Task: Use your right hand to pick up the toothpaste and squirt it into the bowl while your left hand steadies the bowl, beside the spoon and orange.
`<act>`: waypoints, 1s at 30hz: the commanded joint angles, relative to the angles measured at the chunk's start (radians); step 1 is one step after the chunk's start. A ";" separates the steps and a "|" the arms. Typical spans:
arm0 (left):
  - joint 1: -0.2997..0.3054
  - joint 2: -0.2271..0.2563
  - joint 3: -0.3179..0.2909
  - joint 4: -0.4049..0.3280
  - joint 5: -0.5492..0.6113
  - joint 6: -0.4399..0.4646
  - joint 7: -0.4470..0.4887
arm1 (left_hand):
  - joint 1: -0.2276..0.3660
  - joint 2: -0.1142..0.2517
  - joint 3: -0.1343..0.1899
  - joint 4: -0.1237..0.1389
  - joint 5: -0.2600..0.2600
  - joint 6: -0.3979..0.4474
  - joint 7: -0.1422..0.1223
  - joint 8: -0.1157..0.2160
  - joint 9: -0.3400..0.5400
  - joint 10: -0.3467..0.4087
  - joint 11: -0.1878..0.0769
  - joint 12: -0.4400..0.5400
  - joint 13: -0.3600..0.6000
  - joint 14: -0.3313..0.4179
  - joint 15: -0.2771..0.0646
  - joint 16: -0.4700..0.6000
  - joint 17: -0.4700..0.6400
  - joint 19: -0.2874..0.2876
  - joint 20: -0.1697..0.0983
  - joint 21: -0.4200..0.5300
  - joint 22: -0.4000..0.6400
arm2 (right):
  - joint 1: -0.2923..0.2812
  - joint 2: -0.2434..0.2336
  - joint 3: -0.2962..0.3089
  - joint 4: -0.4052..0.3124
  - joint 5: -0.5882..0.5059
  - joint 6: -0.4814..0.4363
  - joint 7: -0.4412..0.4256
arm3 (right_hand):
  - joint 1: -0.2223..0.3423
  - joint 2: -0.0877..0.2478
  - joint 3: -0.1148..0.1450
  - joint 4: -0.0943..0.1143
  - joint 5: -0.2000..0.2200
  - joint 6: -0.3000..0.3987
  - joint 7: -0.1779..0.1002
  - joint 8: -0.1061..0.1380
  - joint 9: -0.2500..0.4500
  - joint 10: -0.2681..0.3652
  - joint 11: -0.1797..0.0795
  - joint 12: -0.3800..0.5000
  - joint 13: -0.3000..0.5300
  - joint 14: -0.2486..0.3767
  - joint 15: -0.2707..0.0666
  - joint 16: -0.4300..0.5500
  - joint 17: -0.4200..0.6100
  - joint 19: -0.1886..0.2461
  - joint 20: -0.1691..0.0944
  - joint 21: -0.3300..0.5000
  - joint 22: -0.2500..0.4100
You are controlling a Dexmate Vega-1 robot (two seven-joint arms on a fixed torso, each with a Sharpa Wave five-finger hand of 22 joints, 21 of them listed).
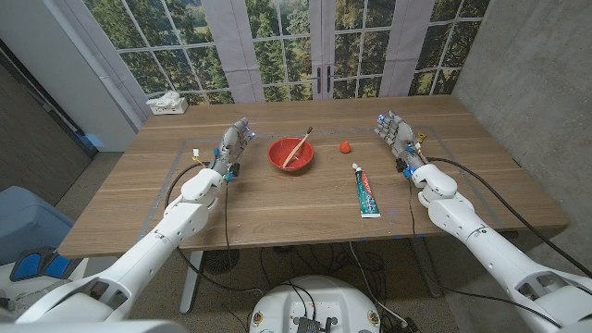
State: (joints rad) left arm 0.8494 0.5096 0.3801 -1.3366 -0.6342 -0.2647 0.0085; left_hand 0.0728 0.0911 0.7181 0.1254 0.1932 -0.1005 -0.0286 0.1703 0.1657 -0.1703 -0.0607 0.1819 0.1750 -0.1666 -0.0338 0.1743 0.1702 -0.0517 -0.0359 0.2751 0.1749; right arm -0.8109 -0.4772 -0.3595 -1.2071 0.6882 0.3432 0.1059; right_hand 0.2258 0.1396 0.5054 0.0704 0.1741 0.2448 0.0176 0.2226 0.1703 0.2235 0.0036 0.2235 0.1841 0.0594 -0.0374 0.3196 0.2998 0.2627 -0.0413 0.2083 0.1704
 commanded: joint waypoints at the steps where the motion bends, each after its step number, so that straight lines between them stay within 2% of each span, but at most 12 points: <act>1: -0.017 -0.029 0.025 -0.009 0.021 0.017 0.029 | 0.001 0.075 0.007 0.000 0.008 -0.006 -0.001 0.007 0.005 -0.020 -0.002 0.006 0.003 -0.023 -0.022 0.006 0.004 -0.001 -0.023 0.005 0.002 | 0.007 0.018 0.014 0.112 0.032 0.058 0.086 | 0.003 0.036 0.004 0.001 0.005 0.009 0.003 0.002 0.005 0.007 0.002 0.005 0.004 0.009 -0.020 0.005 0.005 0.008 -0.017 0.006 0.003; 7: -0.025 -0.034 0.032 -0.006 0.039 0.016 0.043 | 0.001 0.075 0.007 -0.003 0.009 -0.001 -0.007 0.009 0.005 -0.013 -0.007 0.009 0.003 -0.014 -0.023 0.009 0.003 0.005 -0.017 0.004 0.002 | 0.022 0.030 0.015 0.152 0.032 0.085 0.107 | 0.001 0.035 0.002 0.002 0.004 0.010 0.005 -0.002 0.005 0.008 0.003 0.003 0.004 0.010 -0.016 0.004 0.005 0.007 -0.016 0.005 0.003; 11: -0.029 -0.026 0.041 -0.023 0.075 0.021 0.072 | 0.001 0.068 0.004 -0.013 0.011 0.014 -0.015 0.015 0.005 0.019 -0.007 0.018 0.002 0.020 -0.019 0.016 0.001 0.037 0.012 0.009 0.003 | 0.020 0.031 0.013 0.153 0.015 0.103 0.092 | 0.002 0.030 0.000 -0.002 0.004 0.012 0.008 -0.004 0.005 0.008 0.003 0.001 0.004 0.010 -0.010 0.003 0.004 0.006 -0.012 0.003 0.002; 16: -0.039 -0.011 0.060 -0.047 0.146 0.031 0.118 | 0.000 0.056 0.001 -0.026 0.011 0.020 -0.011 0.015 0.006 0.039 0.002 0.019 0.002 0.062 0.002 0.021 0.000 0.069 0.052 0.014 0.004 | 0.020 0.037 0.017 0.168 0.028 0.100 0.097 | 0.002 0.027 -0.002 -0.006 0.004 0.014 0.011 -0.007 0.005 0.012 0.004 0.001 0.004 0.014 -0.007 0.003 0.003 0.008 -0.010 0.003 0.002; 20: -0.046 -0.006 0.073 -0.059 0.198 0.031 0.152 | 0.000 0.045 -0.002 -0.038 0.009 0.041 -0.020 0.022 0.006 0.057 -0.001 0.022 0.002 0.085 0.007 0.021 -0.001 0.093 0.067 0.018 0.005 | 0.016 0.037 0.019 0.172 0.028 0.104 0.095 | 0.003 0.026 -0.004 -0.009 0.003 0.017 0.013 -0.009 0.005 0.017 0.006 0.001 0.004 0.018 -0.004 0.003 0.001 0.011 -0.006 0.003 0.002; 24: -0.052 -0.005 0.082 -0.072 0.234 0.043 0.179 | 0.005 0.034 -0.005 -0.063 0.007 0.088 -0.030 0.032 0.008 0.092 0.002 0.027 0.002 0.128 0.017 0.022 -0.003 0.125 0.082 0.023 0.006 | 0.012 0.038 0.023 0.178 0.031 0.110 0.096 | 0.005 0.025 -0.005 -0.014 0.003 0.025 0.018 -0.009 0.005 0.024 0.011 0.001 0.004 0.026 0.004 0.005 0.000 0.017 0.003 0.004 0.003; 26: -0.053 -0.004 0.086 -0.078 0.250 0.047 0.190 | 0.009 0.026 -0.007 -0.083 0.003 0.117 -0.031 0.035 0.009 0.127 0.002 0.033 0.003 0.168 0.039 0.024 -0.002 0.154 0.104 0.028 0.008 | 0.010 0.038 0.024 0.180 0.030 0.114 0.093 | 0.006 0.022 -0.006 -0.018 0.003 0.027 0.019 -0.011 0.005 0.027 0.014 0.000 0.004 0.029 0.010 0.005 -0.002 0.021 0.011 0.005 0.003; 30: -0.055 -0.001 0.092 -0.098 0.277 0.069 0.212 | 0.018 0.010 -0.012 -0.124 -0.003 0.166 -0.027 0.038 0.010 0.187 0.009 0.042 0.004 0.240 0.047 0.031 -0.001 0.199 0.112 0.036 0.010 | 0.008 0.037 0.027 0.184 0.035 0.114 0.096 | 0.010 0.019 -0.006 -0.026 0.002 0.031 0.022 -0.013 0.006 0.033 0.018 0.000 0.004 0.035 0.015 0.005 -0.005 0.027 0.015 0.006 0.003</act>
State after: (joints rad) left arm 0.8065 0.4998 0.4475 -1.3924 -0.4488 -0.2289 0.1519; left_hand 0.0795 0.0978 0.7058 0.0238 0.1929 0.0417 -0.0543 0.2043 0.1703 -0.0142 -0.0524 0.2129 0.1748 0.0307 0.0078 0.1966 0.1675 0.1223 0.0726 0.3037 0.1795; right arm -0.7949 -0.4427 -0.3397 -1.0416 0.7155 0.4446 0.1989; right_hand 0.2305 0.1570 0.4990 0.0529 0.1741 0.2666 0.0397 0.2107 0.1734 0.2467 0.0196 0.2235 0.1839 0.0845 -0.0269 0.3195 0.2946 0.2842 -0.0266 0.2082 0.1701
